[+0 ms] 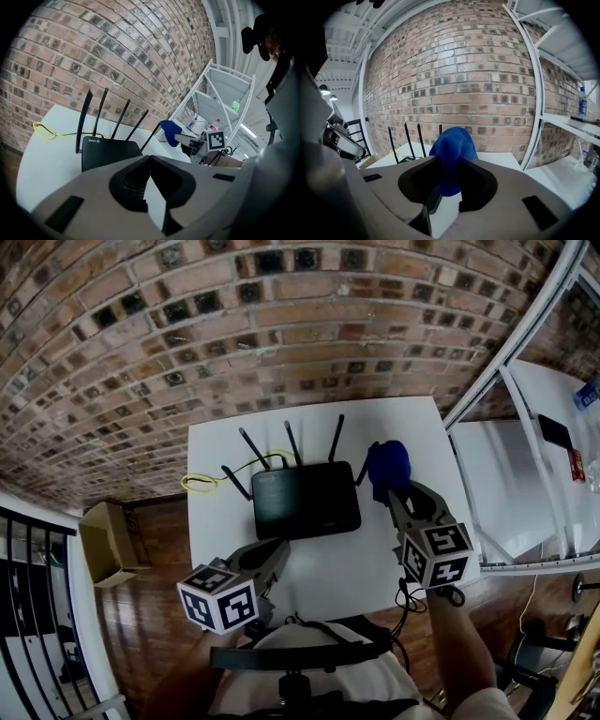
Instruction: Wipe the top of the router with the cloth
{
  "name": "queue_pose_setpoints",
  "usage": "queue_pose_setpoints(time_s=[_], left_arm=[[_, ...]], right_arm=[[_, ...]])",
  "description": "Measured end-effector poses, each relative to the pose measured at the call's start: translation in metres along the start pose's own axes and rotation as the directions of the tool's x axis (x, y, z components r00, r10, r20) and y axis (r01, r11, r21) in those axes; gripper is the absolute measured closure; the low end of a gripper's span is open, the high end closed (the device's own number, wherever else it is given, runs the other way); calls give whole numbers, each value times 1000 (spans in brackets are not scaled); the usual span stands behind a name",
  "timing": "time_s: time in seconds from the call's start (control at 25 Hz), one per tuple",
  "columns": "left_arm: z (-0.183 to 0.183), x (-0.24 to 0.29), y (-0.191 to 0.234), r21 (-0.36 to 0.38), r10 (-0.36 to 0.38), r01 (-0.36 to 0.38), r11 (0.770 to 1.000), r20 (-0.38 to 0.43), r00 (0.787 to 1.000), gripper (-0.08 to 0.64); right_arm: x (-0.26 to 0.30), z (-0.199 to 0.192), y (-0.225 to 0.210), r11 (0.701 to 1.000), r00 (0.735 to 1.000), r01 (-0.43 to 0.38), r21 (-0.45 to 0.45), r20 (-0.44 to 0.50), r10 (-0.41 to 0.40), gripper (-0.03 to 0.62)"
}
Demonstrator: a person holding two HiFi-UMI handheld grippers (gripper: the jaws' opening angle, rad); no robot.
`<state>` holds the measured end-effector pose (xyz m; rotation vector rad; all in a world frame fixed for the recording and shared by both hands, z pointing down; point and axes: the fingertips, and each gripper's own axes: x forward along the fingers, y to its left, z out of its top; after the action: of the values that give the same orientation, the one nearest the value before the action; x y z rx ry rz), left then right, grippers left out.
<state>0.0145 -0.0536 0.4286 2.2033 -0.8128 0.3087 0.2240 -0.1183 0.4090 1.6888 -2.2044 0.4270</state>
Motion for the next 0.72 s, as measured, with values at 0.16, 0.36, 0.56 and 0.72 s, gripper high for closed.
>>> queue_pose_setpoints(time_s=[0.16, 0.36, 0.56, 0.72], left_arm=[[1, 0, -1, 5, 1, -1, 1000, 2, 1000, 531], [0, -4, 1, -3, 16, -16, 1000, 7, 1000, 531], [-1, -12, 9, -12, 49, -49, 999, 10, 999, 531], [-2, -17, 14, -19, 72, -72, 997, 15, 997, 531]], right_arm=[[7, 3, 2, 1000, 1000, -13, -6, 24, 13, 472], [29, -31, 3, 1000, 998, -17, 10, -52, 17, 472], [48, -66, 3, 1000, 989, -28, 12, -142, 29, 472], [63, -90, 0, 1000, 976, -30, 9, -215, 31, 472]])
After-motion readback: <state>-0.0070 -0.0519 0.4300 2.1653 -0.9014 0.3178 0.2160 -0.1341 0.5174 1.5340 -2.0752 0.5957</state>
